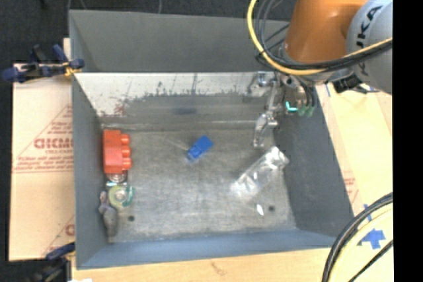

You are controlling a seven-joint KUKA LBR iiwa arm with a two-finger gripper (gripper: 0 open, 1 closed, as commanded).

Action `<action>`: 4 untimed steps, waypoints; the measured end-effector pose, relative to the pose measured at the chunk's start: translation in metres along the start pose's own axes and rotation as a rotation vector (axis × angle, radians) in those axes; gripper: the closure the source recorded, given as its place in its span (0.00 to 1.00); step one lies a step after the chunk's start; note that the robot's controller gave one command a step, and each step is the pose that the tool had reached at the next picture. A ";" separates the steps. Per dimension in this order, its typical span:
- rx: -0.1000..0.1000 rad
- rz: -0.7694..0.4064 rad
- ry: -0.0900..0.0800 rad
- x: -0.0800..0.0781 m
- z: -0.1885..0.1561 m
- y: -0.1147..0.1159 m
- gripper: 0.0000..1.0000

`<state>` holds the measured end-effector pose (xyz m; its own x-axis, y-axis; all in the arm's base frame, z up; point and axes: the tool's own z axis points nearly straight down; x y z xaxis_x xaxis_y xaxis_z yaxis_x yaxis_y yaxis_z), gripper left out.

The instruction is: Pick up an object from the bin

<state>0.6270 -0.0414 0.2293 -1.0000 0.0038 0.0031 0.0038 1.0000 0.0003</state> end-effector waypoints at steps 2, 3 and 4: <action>0.005 -0.389 -0.010 0.063 0.127 -0.039 0.00; 0.005 -0.562 -0.009 0.053 0.115 -0.042 0.00; 0.007 -0.802 -0.014 0.051 0.155 -0.048 0.00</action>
Offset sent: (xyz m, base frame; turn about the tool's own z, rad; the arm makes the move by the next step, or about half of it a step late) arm -0.0786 -0.0138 -0.1593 -0.3815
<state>0.5751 -0.0892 0.0743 -0.6977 -0.7164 -0.0080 -0.7163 0.6977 -0.0090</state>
